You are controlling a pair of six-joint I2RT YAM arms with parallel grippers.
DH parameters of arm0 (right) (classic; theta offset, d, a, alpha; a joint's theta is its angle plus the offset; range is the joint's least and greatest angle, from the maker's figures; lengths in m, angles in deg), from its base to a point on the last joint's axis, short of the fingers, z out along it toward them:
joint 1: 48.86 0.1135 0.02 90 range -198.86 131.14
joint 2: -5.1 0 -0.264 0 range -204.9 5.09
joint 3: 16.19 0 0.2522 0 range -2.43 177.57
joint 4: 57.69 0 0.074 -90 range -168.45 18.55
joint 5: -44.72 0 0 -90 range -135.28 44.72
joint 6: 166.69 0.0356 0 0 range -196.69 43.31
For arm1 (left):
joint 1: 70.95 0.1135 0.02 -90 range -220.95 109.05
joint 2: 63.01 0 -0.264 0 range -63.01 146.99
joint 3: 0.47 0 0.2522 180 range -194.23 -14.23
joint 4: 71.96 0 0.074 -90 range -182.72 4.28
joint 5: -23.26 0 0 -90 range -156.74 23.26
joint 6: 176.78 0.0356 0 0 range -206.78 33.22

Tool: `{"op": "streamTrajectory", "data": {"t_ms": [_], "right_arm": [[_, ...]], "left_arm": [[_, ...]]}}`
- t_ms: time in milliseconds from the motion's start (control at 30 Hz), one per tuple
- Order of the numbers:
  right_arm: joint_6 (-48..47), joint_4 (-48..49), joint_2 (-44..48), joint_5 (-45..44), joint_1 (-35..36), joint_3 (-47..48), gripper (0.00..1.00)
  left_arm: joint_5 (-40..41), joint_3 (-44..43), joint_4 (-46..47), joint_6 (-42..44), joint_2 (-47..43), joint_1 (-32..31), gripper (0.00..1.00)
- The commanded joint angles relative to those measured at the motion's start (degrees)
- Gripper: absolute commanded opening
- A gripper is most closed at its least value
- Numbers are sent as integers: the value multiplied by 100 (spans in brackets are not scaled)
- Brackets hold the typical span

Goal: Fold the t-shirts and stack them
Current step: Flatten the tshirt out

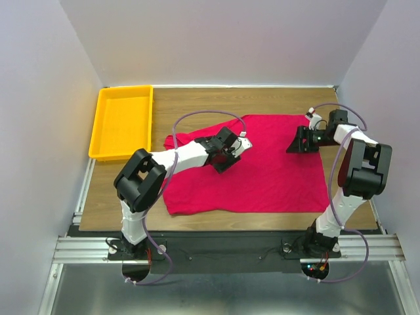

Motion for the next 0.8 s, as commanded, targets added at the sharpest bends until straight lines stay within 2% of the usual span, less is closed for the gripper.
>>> {"op": "streamTrajectory", "data": {"t_ms": [0,500,767], "right_arm": [[44,398,358,328,-178,43,74],[97,415,279,512,-460,-19,74],[88,415,305,530,-512,-71,74]], "left_arm": [[342,-473,-177,198,156,-43,54],[377,-561,-283,39,464,-175,53],[421,-763,-344,-119,666,-175,33]]}}
